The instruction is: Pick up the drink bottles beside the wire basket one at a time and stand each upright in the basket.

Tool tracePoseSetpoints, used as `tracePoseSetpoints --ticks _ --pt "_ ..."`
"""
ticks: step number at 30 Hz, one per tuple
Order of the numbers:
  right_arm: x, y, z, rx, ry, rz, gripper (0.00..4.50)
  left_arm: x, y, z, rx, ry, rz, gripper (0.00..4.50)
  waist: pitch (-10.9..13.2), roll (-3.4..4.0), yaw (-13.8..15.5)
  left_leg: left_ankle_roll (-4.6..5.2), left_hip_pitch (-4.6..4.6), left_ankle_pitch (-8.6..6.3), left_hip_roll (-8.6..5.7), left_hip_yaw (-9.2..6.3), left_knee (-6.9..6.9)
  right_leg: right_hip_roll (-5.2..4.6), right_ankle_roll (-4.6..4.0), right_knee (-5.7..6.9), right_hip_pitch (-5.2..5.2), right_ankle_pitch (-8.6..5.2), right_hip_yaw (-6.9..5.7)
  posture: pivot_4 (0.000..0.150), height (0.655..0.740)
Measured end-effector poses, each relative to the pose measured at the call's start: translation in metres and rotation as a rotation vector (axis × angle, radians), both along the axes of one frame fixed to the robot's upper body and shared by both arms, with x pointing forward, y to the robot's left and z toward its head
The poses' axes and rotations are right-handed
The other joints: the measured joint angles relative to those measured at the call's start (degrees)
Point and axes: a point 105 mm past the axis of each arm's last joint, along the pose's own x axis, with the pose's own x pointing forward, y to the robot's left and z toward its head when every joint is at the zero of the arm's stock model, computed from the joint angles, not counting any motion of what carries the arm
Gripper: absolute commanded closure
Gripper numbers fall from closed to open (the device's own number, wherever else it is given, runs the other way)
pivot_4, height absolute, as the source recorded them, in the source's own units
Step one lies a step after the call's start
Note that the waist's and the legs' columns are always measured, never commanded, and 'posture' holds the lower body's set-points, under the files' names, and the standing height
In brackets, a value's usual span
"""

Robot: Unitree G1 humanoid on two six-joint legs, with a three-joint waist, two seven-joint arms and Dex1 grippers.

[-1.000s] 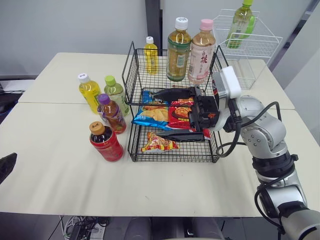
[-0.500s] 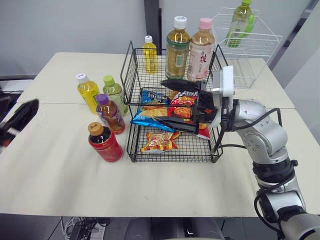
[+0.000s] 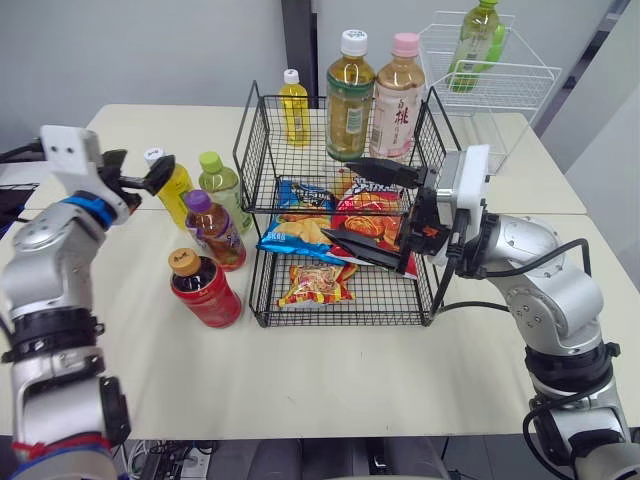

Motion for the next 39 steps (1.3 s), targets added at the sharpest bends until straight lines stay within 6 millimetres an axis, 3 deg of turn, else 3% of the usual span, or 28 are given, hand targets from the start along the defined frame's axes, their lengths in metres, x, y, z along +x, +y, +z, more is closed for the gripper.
tracePoseSetpoints --ticks 6,15,18,26,39 --pt "-0.003 -0.001 0.0 -0.009 0.002 -0.018 0.0 0.017 0.003 -0.002 0.022 -0.006 0.061 0.01 0.0 0.0 0.07 0.0 -0.01 0.0 0.0 -0.03 0.01 0.0 0.01 0.0 0.0 0.0 -0.04 0.15 0.74" --pt "-0.003 -0.003 0.001 -0.014 0.012 -0.037 0.0 0.028 -0.003 -0.001 0.014 -0.014 0.04 0.01 0.0 -0.01 0.08 0.0 -0.04 0.0 0.0 -0.05 0.01 0.0 0.03 0.0 0.0 0.0 -0.06 0.15 0.74" --pt "-0.003 -0.003 0.001 -0.014 0.013 -0.04 0.0 0.029 -0.005 -0.002 0.023 -0.008 0.029 0.65 0.0 0.0 0.07 0.0 -0.04 0.0 0.0 -0.06 0.01 0.0 0.03 0.0 0.0 0.0 -0.07 0.15 0.74" --pt "-0.003 -0.002 0.002 0.005 0.022 -0.041 0.0 0.032 -0.006 -0.005 0.041 0.009 0.028 3.1 0.0 -0.01 0.08 0.0 -0.04 0.0 -0.02 -0.08 0.01 -0.01 0.04 0.0 0.01 0.0 -0.08 0.15 0.74" --pt "-0.003 -0.002 0.002 0.01 0.018 -0.039 0.0 0.025 0.004 -0.002 -0.015 0.005 0.01 3.1 0.01 -0.02 -0.06 0.0 -0.14 0.0 0.0 -0.09 0.01 0.01 0.04 0.01 -0.1 0.01 -0.09 0.15 0.74"
